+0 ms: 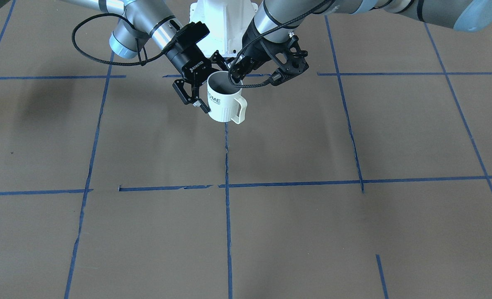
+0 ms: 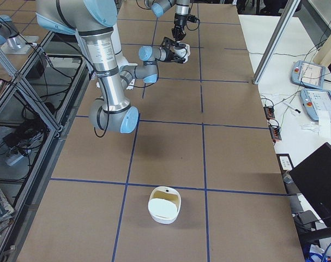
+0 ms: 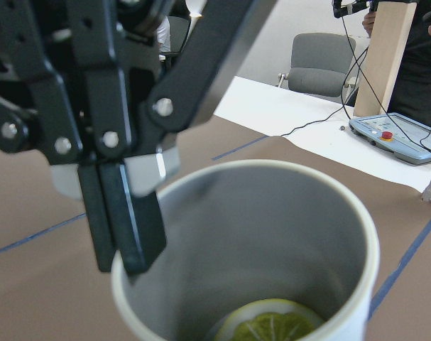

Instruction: Left arm hands cup to right arm to dump lemon

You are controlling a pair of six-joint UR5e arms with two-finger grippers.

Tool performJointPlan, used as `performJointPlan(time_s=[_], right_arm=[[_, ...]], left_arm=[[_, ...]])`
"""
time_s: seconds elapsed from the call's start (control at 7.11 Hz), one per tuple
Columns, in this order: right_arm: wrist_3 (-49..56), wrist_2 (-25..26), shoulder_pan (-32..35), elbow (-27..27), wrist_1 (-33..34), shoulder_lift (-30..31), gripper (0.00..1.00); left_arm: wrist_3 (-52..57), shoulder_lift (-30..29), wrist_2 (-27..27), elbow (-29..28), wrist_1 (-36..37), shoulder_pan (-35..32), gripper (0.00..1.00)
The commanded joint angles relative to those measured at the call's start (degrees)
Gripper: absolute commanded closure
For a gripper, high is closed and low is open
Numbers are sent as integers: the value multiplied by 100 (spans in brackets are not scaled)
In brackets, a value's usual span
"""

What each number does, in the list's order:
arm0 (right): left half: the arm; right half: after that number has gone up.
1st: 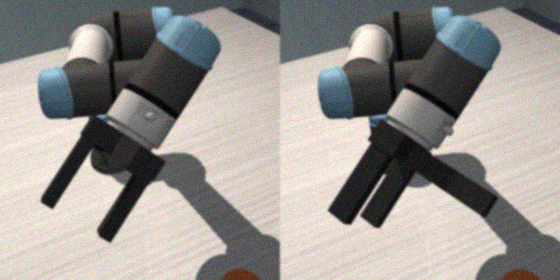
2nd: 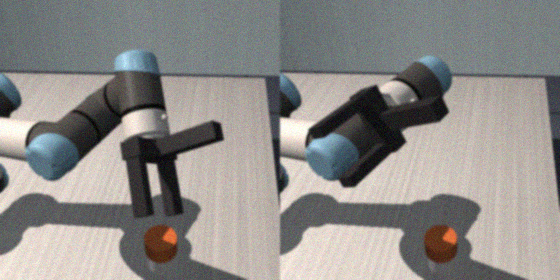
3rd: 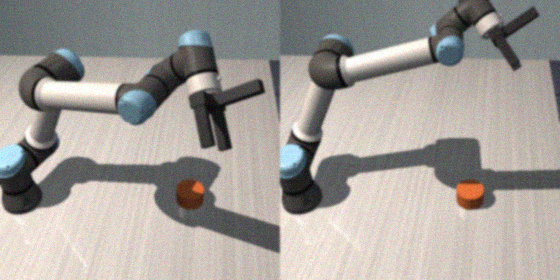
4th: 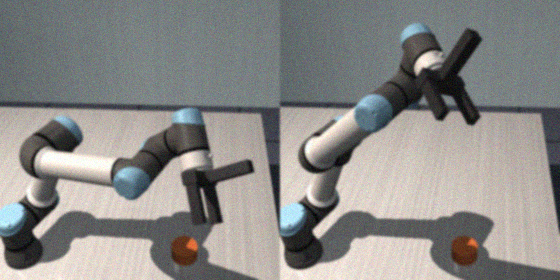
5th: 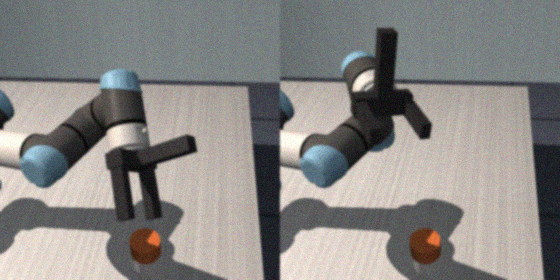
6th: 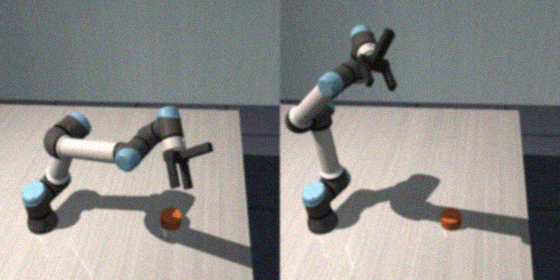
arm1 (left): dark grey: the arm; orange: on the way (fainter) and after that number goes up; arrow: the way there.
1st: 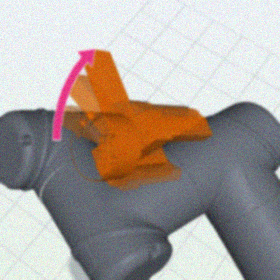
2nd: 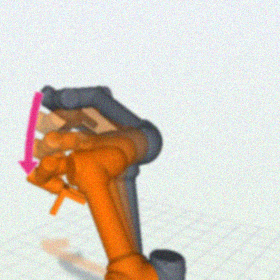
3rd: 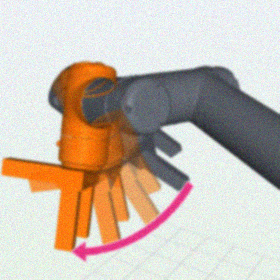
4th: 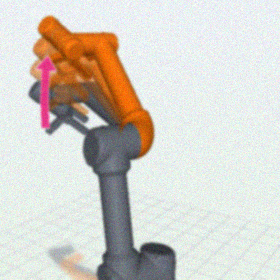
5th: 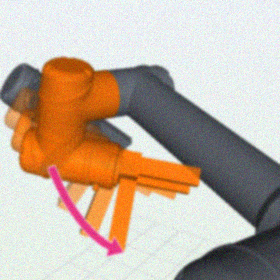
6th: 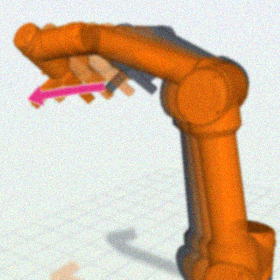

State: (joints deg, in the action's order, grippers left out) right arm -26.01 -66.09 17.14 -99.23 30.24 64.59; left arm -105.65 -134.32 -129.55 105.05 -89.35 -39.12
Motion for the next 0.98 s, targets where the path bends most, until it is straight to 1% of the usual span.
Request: performJointPlan(time_s=[0.0, 0.84], right_arm=[[0, 0, 0, 0, -9, 0, 1], [9, 0, 0, 9, -9, 0, 1]], left_arm=[[0, -7, 0, -133, -178, 1, 100], [9, -16, -26, -90, -188, 10, 100]])
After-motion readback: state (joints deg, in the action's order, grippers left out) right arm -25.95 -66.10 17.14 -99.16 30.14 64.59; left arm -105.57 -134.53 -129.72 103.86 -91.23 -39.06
